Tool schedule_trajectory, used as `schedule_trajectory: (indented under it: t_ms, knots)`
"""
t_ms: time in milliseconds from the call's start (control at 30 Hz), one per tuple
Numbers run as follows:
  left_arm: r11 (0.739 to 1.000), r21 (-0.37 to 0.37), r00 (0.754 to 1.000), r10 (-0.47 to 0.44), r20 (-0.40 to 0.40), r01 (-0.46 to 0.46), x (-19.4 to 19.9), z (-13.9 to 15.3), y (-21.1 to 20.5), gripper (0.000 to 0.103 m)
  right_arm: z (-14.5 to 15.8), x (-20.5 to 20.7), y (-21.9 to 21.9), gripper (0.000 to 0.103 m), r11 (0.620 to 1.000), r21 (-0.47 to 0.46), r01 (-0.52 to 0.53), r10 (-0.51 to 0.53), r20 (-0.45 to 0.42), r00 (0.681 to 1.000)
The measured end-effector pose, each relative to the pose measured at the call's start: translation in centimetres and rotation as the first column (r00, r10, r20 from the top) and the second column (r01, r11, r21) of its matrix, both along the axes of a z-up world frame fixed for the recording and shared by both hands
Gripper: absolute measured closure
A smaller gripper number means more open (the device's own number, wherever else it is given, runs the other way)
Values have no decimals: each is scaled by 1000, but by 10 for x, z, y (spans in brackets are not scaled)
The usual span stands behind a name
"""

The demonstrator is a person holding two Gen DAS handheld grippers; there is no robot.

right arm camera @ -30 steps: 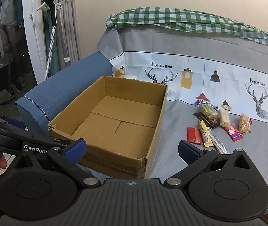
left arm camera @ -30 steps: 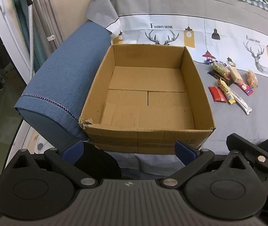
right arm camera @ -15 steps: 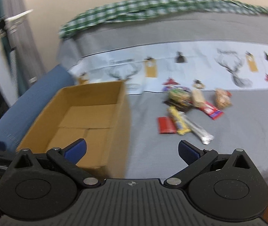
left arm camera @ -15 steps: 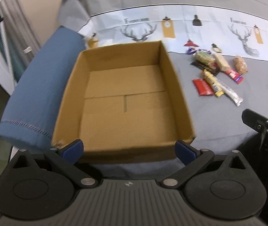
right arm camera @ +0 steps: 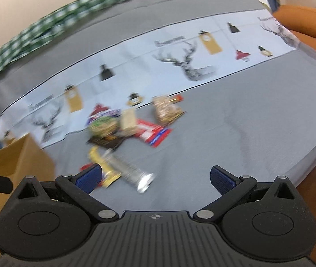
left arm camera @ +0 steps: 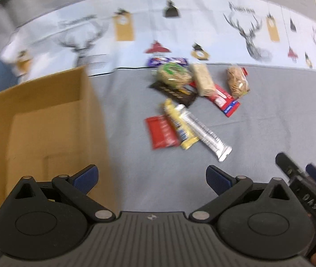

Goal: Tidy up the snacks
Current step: 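Grasp the yellow wafer bar with the left tool while the right tool grasps the cookie bag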

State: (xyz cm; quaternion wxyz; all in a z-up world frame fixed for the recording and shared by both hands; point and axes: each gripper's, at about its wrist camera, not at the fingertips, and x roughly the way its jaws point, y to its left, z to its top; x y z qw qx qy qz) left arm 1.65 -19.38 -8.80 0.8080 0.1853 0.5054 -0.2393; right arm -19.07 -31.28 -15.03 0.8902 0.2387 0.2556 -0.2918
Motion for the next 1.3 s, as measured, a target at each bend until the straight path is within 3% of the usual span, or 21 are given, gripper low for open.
schedule_trajectory:
  t_ms: [133,333,433,667,767,800,833,867,933,967,1000,1167,1300]
  knots:
    - [999,54,995,1,-95,4,38,-52,-54,0,-14,32,-54,1,1000,22,14,-14,-2,1000]
    - [992,130,989,16,-149,4,87,-111,-97,4,-40,98,-123,1,999,30,-30,30,-26,999]
    - [989,141,984,61,-170,-37,106,-125,-105,5,-54,134,-147,1,998,20,-54,56,-58,997]
    - [987,154,981,69,-183,-41,128,-139,-114,9,-82,200,-179,1,996,-11,-93,91,-107,990]
    - [988,146,972,82,-221,-50,133,-144,-113,41,-95,223,-186,1,995,-2,-98,97,-135,986]
    - [989,138,968,89,-233,-57,134,-145,-110,62,-99,227,-186,1,995,-1,-100,99,-145,985]
    - [989,132,967,97,-236,-67,134,-146,-108,84,-103,231,-187,1,995,-1,-101,99,-156,983]
    - [990,123,966,102,-238,-75,133,-144,-106,89,-106,234,-186,2,994,-6,-107,104,-163,981]
    - [990,109,970,111,-216,-89,130,-137,-102,92,-108,233,-183,36,991,-32,-132,125,-163,979]
    - [992,88,974,103,-200,-87,128,-130,-99,92,-106,228,-181,38,990,-44,-132,124,-150,981]
    - [994,59,978,97,-184,-88,125,-121,-95,92,-103,220,-178,50,990,-58,-127,119,-126,985]
    - [996,-60,986,58,-157,-68,111,-76,-78,92,-79,177,-160,58,977,-179,-118,108,-66,992]
    - [992,-120,992,26,-124,-41,92,-39,-64,92,-59,139,-159,58,987,-149,-57,59,6,998]
